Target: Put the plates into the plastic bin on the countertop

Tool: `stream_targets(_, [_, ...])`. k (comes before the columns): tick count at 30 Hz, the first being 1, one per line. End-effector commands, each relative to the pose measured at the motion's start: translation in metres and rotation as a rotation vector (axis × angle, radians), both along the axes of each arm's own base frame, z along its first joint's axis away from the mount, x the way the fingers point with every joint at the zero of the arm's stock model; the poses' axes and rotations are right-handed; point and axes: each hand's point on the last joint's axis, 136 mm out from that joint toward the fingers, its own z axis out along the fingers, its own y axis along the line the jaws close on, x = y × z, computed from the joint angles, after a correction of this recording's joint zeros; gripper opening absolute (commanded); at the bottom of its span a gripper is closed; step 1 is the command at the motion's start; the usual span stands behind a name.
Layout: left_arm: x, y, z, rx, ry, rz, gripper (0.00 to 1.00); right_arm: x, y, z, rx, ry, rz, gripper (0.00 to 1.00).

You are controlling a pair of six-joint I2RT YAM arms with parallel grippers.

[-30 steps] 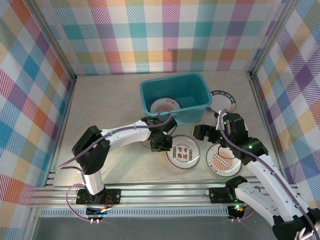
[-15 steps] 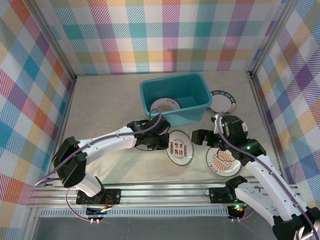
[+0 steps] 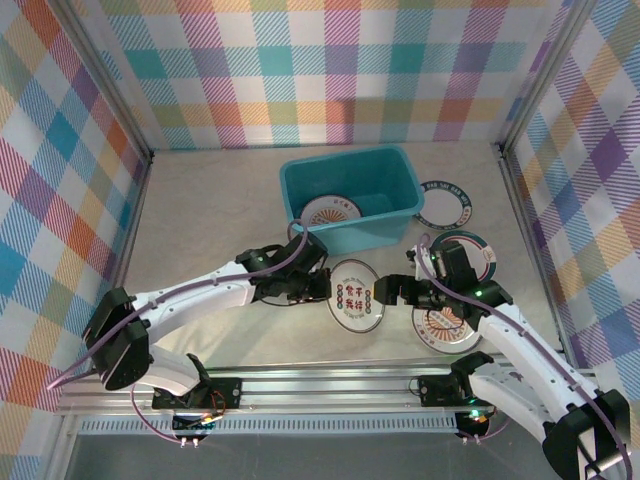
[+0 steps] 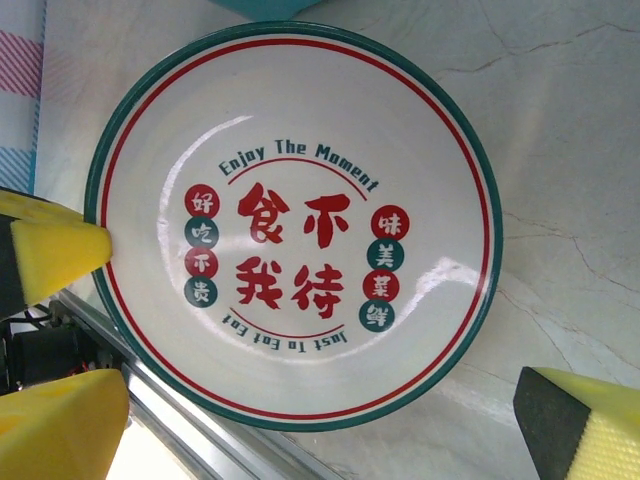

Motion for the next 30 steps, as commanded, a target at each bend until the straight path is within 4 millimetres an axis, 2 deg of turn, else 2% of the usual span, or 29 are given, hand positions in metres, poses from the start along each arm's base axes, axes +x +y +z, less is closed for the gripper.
stream_targets(1, [0.004,-0.005,0.029,-0.112,-0.042,-0.009,0.0,0.001,0.003,0.006,0.028,-0.073,0.064,0.98])
stream_targets(9, [0.003,-0.003,0.042,-0.189,-0.035,0.013,0.0,-0.001,0.005,-0.015,0.049,0.001,0.074,0.84])
stream_targets(15, [0.001,-0.001,0.052,-0.213,-0.044,0.013,0.0,0.006,0.001,-0.011,0.08,-0.023,0.044,0.82])
stream_targets(22, [0.001,-0.001,0.064,-0.246,-0.058,0.023,0.0,0.01,0.003,-0.007,0.125,0.006,0.043,0.75])
stream_targets(30, [0.0,-0.002,0.073,-0.279,-0.065,0.029,0.0,0.014,0.008,-0.006,0.191,0.041,0.041,0.6])
